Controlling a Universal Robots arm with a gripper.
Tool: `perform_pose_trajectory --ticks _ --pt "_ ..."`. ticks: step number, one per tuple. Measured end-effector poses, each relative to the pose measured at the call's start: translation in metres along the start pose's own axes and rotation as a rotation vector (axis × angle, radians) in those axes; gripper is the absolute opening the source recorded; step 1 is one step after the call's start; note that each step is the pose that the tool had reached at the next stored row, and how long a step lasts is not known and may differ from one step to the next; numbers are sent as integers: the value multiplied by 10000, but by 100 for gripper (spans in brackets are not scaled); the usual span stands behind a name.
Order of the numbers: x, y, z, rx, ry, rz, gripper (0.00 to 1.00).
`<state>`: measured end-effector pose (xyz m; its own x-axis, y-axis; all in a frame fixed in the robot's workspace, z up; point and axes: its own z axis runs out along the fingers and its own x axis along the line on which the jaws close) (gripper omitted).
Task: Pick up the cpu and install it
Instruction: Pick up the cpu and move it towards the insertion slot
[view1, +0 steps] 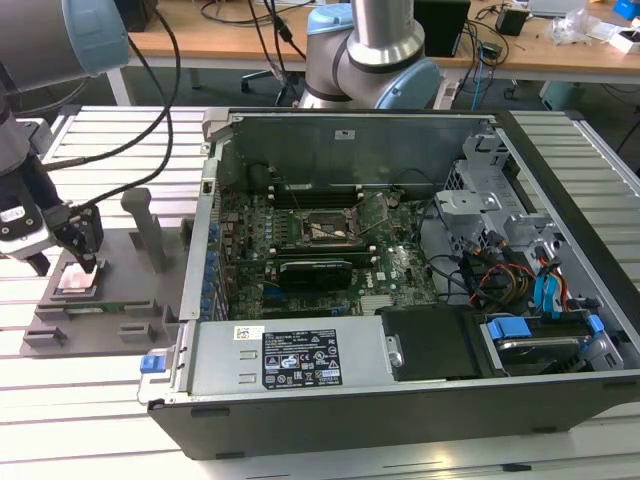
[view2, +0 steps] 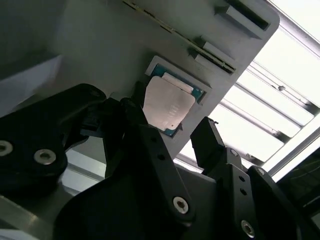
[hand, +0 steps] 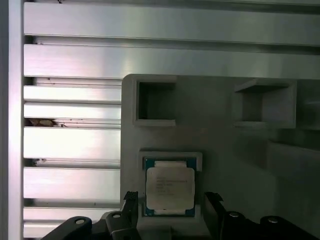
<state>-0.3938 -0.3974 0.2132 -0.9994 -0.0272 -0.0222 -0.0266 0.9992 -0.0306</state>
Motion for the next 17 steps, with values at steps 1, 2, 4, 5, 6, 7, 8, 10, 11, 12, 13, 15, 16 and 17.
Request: perform_pose_trajectory --ticks 1,2,4,5,6,7,8,10,11,12,13,15,16,17 --pt "-2 1 16 0 1 5 63" --pt "-3 1 25 -4 1 16 63" --pt "-4 1 45 -41 2 50 63" --pt "-4 1 51 -64 3 59 63" --pt "-5 2 63 -122 0 74 63" --pt "-4 3 76 -163 -2 78 63" --pt "-4 4 90 -180 -3 79 63" --pt "-4 4 120 -196 -2 79 63" --pt "-3 4 136 -201 -3 80 63" --pt "-2 6 182 -215 -2 80 63" --pt "-1 5 197 -247 -1 80 63" --pt "-1 7 208 -268 -4 81 63" --pt "-2 7 215 -272 -5 81 63" --pt "-2 7 220 -275 -4 81 63"
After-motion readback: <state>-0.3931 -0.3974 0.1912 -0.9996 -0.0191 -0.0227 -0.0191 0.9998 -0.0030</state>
